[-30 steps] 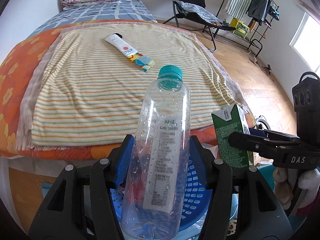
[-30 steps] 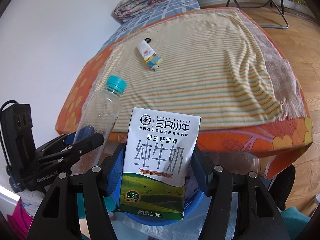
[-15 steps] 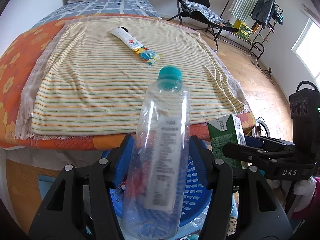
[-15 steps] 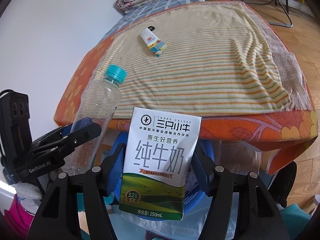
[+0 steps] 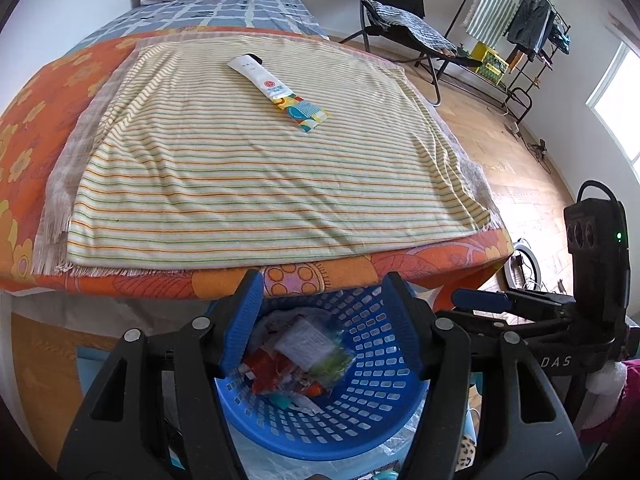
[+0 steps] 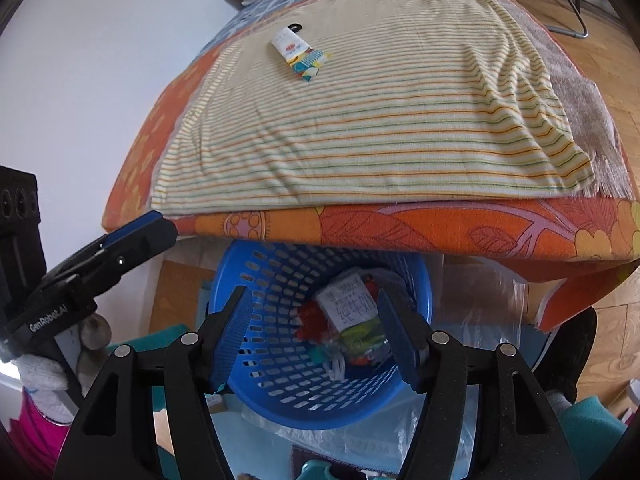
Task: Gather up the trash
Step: 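Carry bottle and carton over the blue basket and open both tools, then move both tools back over the bed toward the white tube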
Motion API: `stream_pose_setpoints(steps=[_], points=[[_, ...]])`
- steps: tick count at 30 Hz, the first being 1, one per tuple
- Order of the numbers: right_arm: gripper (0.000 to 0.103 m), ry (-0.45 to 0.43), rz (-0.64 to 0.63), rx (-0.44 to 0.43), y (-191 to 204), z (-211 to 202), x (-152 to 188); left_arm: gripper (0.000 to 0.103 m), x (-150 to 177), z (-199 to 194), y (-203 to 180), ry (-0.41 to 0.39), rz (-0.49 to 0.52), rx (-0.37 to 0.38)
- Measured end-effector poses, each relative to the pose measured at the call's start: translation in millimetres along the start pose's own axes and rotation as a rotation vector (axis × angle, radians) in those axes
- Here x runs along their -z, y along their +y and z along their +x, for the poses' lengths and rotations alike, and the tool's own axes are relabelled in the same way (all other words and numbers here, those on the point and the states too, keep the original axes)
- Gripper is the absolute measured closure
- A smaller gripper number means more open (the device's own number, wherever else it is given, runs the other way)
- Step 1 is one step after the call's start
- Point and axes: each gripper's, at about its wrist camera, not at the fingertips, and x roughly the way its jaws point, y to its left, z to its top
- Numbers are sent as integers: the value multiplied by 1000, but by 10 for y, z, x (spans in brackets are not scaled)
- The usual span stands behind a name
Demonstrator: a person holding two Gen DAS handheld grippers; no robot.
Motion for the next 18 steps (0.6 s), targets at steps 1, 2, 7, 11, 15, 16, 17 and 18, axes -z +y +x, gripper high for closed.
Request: stream_pose_setpoints(steps=[1,2,7,11,15,16,17,18], points=[[39,0,-2,0,5,0,-1,40,0,-2,1,-1,1,-2],[39,0,-5,-1,11,-4,2,40,-1,-5,4,-2,2,-3],[39,-9,-13,0,28,-23,-6,40,-2,-3,8,-1,0,-2],[39,-15,-15,3,37,-35,-14,40,-5,-9,15,-2,-2,-4],[39,-23,-12,6,32,-56,-25,40,-16,-8,38,-7,-11,-11],[39,-24,-11,5,27,-60,-30,40,-21,-11,44,-8,-13,-12],[39,-26,-11,5,26,-63,-34,40,-28,-14,46,-10,-15,-14],[39,-28,-11,6,25,-67,-37,40,-37,-21,54,-14,-19,-17]])
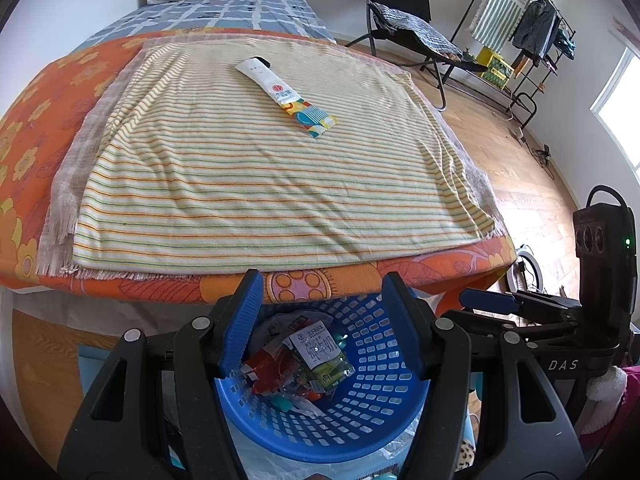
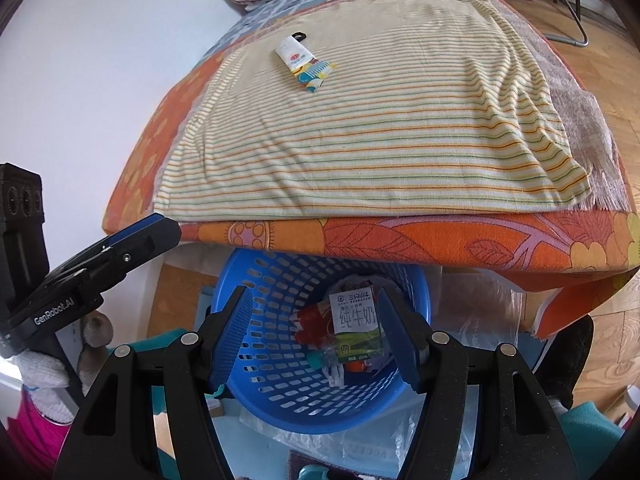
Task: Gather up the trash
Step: 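Move both tools back over the bed toward the white tube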
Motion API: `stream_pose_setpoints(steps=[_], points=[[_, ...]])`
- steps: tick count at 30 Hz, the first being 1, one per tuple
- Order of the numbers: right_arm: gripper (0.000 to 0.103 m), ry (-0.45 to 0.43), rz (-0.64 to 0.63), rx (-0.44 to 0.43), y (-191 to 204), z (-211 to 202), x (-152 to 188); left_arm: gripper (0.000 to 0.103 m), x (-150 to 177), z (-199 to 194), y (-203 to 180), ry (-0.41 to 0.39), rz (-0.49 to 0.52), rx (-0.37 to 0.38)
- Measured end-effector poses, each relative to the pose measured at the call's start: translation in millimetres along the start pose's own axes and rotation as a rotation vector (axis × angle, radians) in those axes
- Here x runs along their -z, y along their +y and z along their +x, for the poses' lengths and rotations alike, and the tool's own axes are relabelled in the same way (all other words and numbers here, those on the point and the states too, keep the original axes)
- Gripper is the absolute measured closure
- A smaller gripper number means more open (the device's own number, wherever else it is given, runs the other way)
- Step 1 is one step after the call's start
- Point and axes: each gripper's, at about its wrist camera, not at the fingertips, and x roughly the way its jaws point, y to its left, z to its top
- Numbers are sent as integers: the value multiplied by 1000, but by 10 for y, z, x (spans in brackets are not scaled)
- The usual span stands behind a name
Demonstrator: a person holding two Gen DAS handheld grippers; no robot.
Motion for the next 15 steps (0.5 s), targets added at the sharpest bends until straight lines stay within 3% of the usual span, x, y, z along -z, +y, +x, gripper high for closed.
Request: stream_pose_setpoints(steps=[15], points=[[39,-58,-71,32,171,-82,-234,40,-300,-131,95,-44,-21,-30]])
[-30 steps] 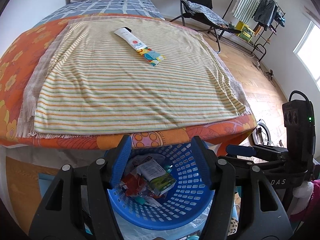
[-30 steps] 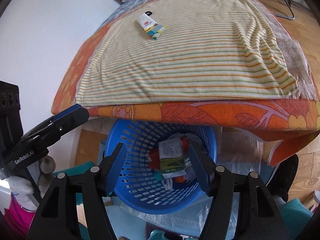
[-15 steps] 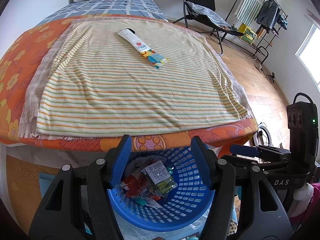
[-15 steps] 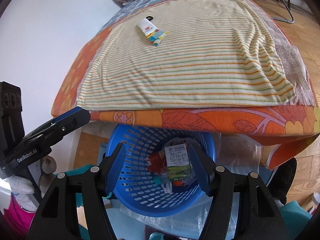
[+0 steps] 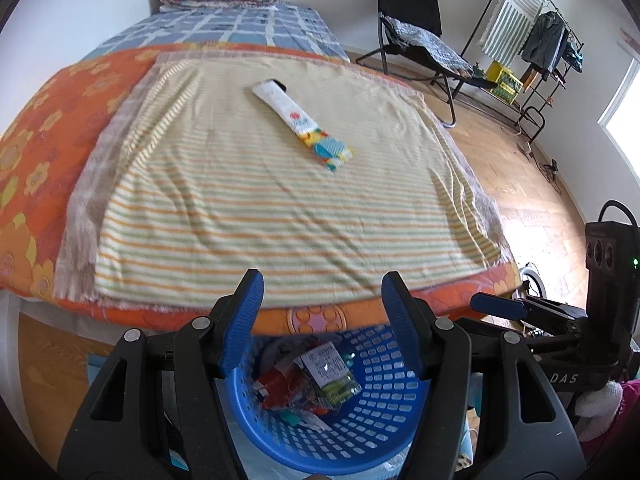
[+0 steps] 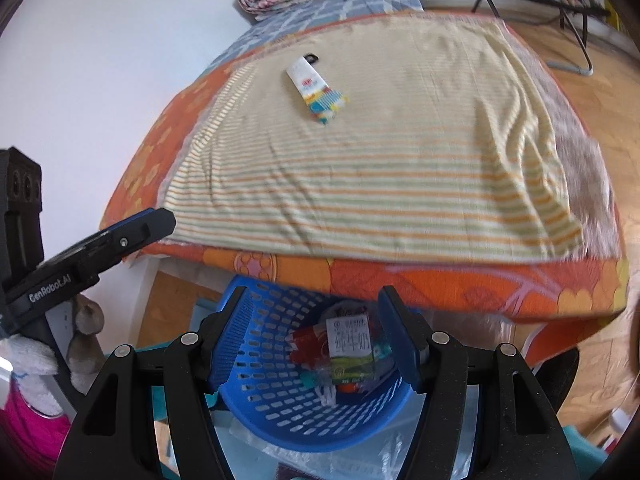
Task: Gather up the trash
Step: 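Move both tools back over the bed toward the white tube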
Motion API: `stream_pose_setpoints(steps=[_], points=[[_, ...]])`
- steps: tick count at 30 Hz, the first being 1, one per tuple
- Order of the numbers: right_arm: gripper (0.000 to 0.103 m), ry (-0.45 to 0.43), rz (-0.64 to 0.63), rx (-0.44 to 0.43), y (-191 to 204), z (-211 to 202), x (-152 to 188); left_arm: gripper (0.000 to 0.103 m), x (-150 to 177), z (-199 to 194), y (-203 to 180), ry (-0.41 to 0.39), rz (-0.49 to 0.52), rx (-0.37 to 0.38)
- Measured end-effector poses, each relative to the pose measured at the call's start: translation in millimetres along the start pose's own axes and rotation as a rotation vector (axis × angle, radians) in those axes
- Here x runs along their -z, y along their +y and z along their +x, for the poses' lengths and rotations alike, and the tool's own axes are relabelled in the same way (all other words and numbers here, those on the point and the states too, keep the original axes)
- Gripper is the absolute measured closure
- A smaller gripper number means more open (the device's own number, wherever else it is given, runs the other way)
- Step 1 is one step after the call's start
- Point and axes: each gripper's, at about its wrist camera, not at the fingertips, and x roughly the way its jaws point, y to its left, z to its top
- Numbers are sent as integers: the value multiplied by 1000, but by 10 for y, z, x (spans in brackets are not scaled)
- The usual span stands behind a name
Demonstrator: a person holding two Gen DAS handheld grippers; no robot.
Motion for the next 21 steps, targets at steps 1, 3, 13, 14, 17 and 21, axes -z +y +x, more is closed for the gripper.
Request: stream_pose_setpoints(steps=[1,3,13,14,17,21], points=[[39,-5,-9,3,17,-5,-17,40,-24,-14,4,-7,1,-4],[38,-13,-34,12,71,-17,-72,40,-75,-33,9,-19,3,-13],[35,-85,-132,64,237,-54,-331,40,-440,-129,118,-61,4,-56],[35,-100,-134,67,225,-58,-363,40,-506,-150,149,-71,4,-64],[34,-121,-170,105,217,-30,-459,40,-673,-177,241,-93,2,-78],[34,-122,-203,150,169,63,-688,40,-899,-137,336,-113,35,-112]])
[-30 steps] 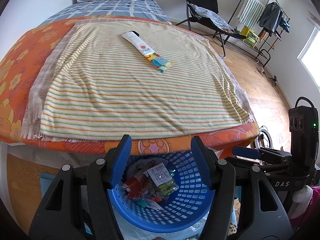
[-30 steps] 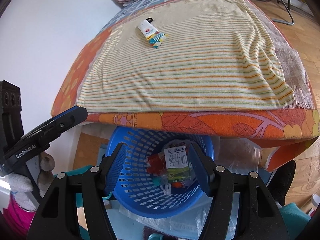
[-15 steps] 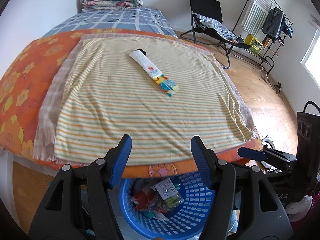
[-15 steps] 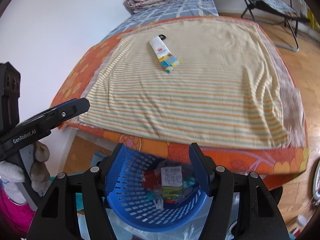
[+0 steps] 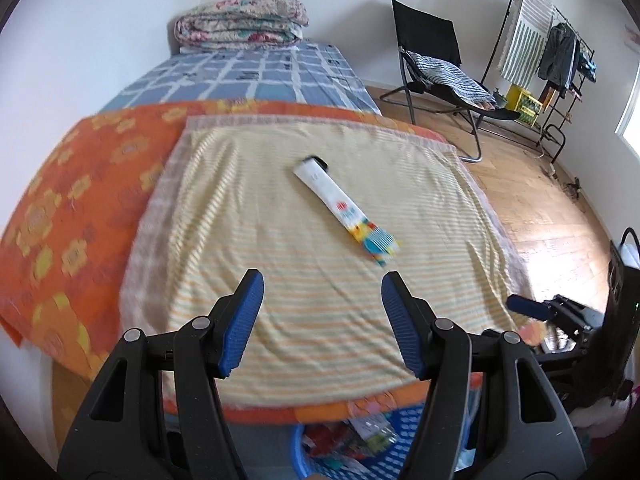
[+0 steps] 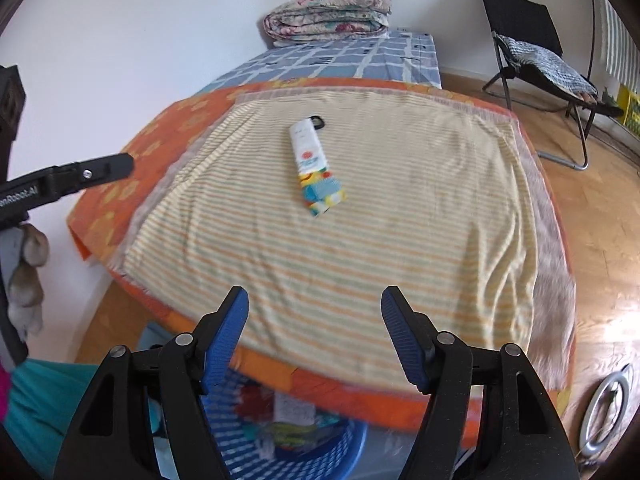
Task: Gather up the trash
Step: 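Move both tools back over the bed toward the white tube, then grasp the white tube with the right tool while the left tool grasps its black loop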
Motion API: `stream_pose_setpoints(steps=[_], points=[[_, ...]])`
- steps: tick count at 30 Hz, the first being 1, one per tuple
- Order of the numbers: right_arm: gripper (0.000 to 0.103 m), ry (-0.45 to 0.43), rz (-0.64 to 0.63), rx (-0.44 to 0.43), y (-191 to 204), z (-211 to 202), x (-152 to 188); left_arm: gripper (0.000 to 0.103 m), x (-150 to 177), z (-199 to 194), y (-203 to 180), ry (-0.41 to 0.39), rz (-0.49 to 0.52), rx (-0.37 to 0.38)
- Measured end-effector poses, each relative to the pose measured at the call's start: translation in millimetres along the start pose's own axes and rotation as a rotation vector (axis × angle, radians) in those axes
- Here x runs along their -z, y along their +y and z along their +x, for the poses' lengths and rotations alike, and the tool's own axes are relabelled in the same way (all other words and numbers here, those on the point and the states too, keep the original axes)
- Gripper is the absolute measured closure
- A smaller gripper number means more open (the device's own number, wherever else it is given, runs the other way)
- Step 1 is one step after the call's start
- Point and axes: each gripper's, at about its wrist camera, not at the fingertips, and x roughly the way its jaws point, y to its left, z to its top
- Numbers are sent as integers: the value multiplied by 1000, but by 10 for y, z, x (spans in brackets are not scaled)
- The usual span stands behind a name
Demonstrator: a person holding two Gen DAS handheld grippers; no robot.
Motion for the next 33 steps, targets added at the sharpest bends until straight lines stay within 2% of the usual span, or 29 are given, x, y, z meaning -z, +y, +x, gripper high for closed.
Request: stream_pose_setpoints(steps=[7,18,26,33], points=[[34,35,-38,-2,-50,319,-408,40,-327,301,185,12,1,10],[34,101,-56,-42,7,1156,-1019,40,-691,858,622,38,-117,6],[34,141,-105,-46,165,1724,-1245,40,-816,1232,816,56,-147,-3],[34,149,-63,-31,93,2027,-1299,40,-883,1547,858,81,-170,17]])
